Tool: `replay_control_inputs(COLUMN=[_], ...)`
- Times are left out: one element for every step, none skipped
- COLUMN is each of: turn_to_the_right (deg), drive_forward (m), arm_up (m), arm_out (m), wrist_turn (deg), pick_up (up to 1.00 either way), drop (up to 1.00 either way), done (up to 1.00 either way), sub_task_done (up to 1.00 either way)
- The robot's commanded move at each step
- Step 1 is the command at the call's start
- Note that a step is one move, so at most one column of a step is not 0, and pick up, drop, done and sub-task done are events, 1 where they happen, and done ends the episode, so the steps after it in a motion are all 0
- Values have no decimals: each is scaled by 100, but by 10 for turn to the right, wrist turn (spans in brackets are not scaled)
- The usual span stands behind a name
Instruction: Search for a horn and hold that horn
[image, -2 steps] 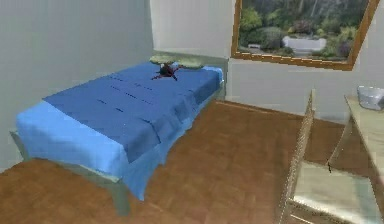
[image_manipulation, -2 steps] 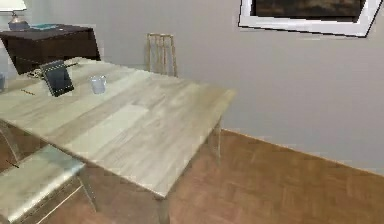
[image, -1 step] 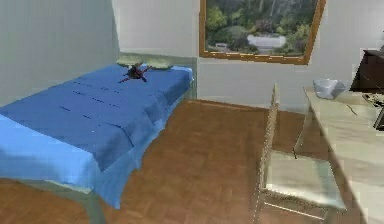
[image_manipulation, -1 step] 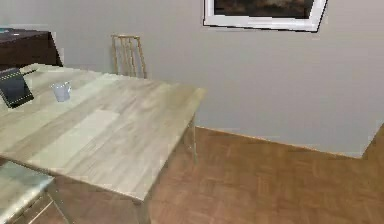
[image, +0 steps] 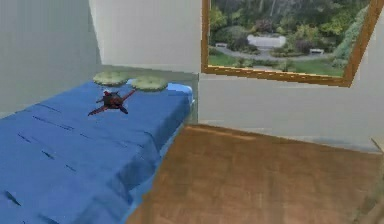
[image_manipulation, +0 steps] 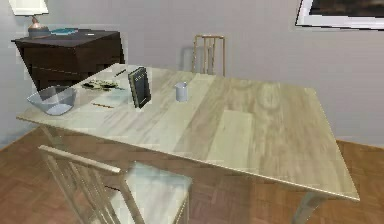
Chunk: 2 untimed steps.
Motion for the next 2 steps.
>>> replay_control_inputs(turn_to_the_right=[180,0], drive_forward=[0,70], arm_up=[0,0], arm_out=[0,0], wrist_turn=[0,0], pick_up=[0,0], drop=[0,0], done=[0,0], sub_task_done=[0,0])
